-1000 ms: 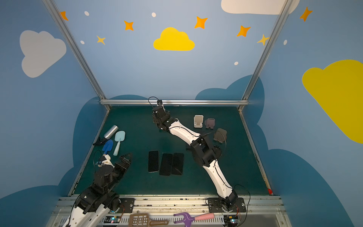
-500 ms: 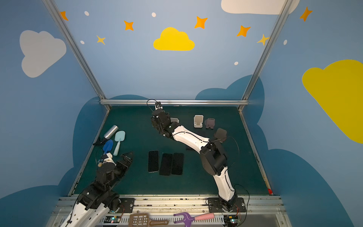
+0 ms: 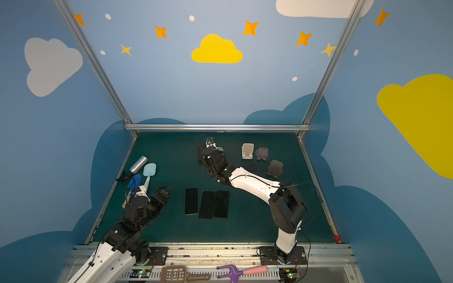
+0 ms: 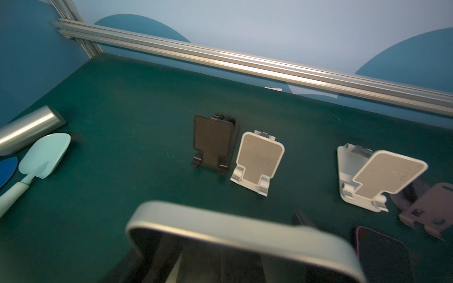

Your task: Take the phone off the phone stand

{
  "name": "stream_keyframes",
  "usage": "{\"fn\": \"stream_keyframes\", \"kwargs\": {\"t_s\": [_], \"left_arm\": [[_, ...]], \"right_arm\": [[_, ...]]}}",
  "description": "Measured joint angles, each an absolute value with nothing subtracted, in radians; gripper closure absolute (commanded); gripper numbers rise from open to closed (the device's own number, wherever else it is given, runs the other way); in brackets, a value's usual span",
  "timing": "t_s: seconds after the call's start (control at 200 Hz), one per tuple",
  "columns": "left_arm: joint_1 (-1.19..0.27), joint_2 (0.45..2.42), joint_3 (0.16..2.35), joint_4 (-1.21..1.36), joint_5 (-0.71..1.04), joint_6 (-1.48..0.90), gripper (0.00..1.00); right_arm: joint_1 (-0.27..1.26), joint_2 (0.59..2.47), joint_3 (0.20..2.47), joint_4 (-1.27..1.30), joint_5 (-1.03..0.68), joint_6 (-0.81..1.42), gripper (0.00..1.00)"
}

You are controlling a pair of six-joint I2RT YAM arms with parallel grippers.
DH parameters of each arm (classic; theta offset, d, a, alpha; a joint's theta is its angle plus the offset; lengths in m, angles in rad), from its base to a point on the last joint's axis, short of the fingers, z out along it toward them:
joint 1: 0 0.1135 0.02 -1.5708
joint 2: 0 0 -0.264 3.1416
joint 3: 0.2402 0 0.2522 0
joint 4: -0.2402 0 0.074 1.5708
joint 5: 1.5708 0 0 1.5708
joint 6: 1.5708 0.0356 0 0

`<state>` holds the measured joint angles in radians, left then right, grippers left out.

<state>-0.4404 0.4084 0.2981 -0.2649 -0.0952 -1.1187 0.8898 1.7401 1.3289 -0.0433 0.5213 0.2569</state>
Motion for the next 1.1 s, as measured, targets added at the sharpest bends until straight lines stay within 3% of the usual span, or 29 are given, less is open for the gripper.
{"fn": "stream_keyframes", "kwargs": {"t_s": [0.591, 1.101], "left_arm": [[-0.444, 0.493, 0.298, -0.181, -0.049, -1.129, 0.00], [-0.474, 0.530, 0.298, -0.138, -0.034, -1.139, 0.00]], "right_arm": [[0.859, 1.392, 0.940, -0.197, 0.587, 0.358, 0.39], [0.844, 1.304, 0.752, -0.323, 0.519, 0.567, 0.39]]}}
